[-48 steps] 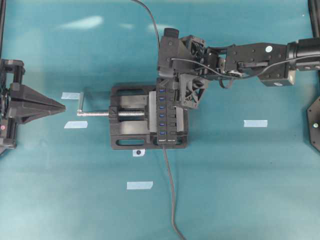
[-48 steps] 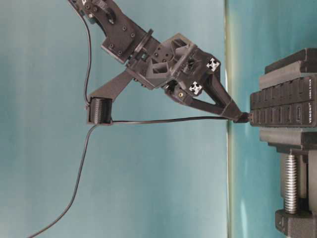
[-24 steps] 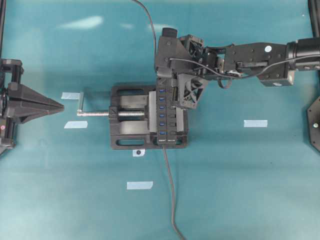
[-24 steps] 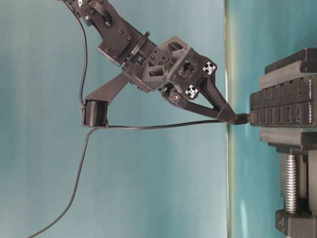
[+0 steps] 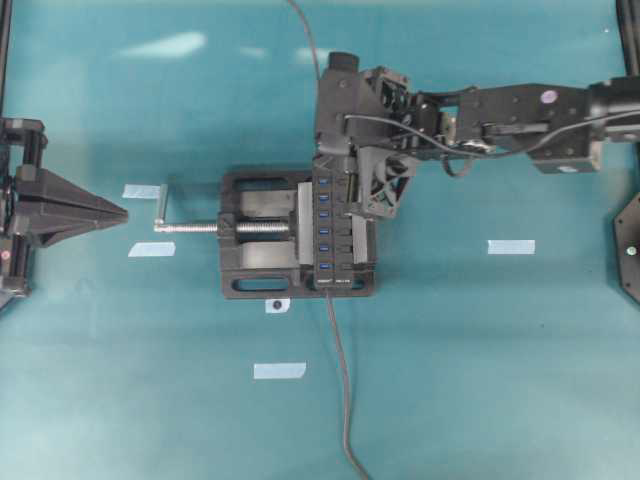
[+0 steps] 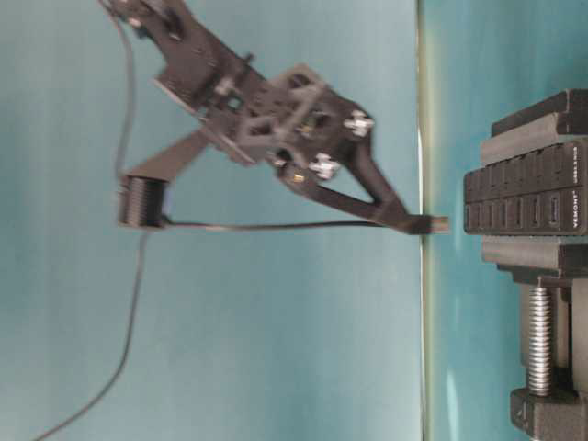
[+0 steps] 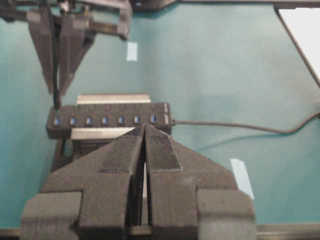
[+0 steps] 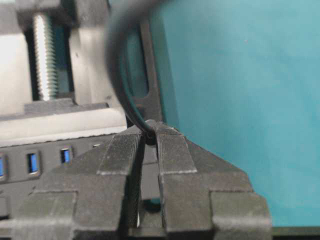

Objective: Insert the USB into the front port of the fixed hub.
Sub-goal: 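Pull the USB plug out of the hub port with the right gripper, then carry the plug along the hub and align it with the front port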

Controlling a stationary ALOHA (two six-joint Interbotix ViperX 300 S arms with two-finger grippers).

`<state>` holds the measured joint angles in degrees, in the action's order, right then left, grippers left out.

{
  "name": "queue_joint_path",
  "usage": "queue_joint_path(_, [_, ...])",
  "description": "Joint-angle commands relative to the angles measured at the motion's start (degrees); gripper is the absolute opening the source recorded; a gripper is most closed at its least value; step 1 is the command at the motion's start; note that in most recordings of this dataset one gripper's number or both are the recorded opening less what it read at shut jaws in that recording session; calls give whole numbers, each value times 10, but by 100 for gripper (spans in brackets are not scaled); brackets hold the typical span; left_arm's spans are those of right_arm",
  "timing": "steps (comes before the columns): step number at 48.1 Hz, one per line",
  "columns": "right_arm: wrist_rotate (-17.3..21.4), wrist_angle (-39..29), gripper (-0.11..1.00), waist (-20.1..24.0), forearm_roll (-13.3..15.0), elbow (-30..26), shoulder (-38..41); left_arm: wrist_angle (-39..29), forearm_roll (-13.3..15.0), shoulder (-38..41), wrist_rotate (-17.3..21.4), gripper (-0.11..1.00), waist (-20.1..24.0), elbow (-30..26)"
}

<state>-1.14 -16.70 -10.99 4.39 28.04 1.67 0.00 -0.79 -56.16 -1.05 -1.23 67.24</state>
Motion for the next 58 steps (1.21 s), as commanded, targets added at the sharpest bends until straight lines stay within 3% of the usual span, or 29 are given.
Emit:
queue_joint_path(1, [7,-18,9,8,-8,-21,-36,3,-1,1,-1,0,0,-6])
queue_joint_path(19, [18,-87,9,53,-24,-48,-65,3,-1,-3,-1,0,0,-4])
queue_joint_path(36, [32,-133,9,68,-37,-65,-64,3,-2,-11,-1,0,-1,0])
queue_joint_path(58, [48,-139,9,97,-38,-73,-62,4,-1,-13,-26,0,0,1])
